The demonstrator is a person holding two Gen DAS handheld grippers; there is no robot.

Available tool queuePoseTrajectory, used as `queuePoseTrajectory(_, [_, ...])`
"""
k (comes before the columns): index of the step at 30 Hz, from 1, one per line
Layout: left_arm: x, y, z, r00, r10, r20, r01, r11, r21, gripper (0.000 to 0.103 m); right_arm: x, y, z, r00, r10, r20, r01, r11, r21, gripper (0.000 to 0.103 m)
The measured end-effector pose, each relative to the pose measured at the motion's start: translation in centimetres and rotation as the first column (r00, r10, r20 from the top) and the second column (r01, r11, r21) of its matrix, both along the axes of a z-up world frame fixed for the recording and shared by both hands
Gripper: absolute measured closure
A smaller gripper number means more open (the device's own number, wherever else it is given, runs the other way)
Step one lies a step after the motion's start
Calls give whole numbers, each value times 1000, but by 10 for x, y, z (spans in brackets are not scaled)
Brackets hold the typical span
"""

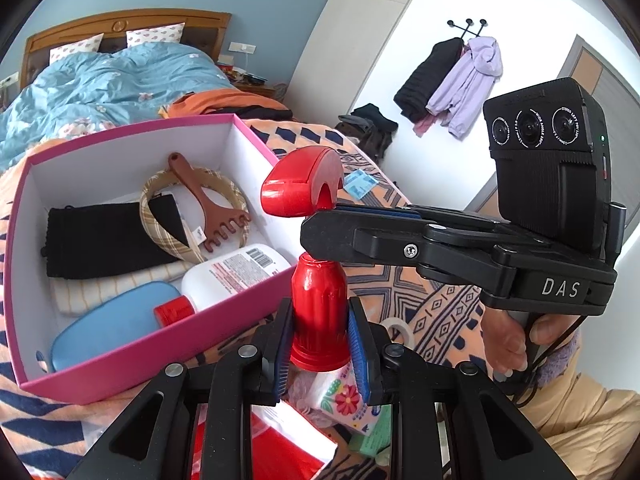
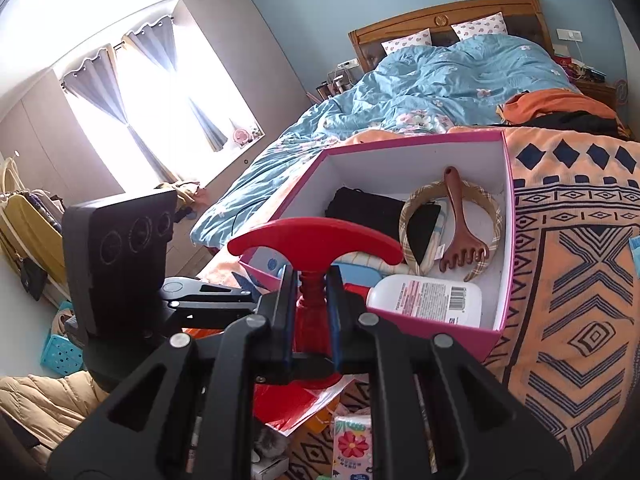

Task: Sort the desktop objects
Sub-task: 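Lift the red T-handled object with both grippers and carry it over the box, then lower the red object into the pink box beside the comb and open both grippers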

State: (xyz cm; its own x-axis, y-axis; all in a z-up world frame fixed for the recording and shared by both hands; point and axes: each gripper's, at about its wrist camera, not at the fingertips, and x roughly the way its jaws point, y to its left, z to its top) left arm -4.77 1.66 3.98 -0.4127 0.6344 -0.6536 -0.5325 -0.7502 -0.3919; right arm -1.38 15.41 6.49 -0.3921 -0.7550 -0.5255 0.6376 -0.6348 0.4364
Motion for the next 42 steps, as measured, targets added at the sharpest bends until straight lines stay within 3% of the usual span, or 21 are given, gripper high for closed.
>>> queuePoseTrajectory(42, [-60, 6, -7, 995, 91, 37, -89, 995, -47, 78, -63, -7, -3, 999, -42, 21, 41, 998, 40, 87])
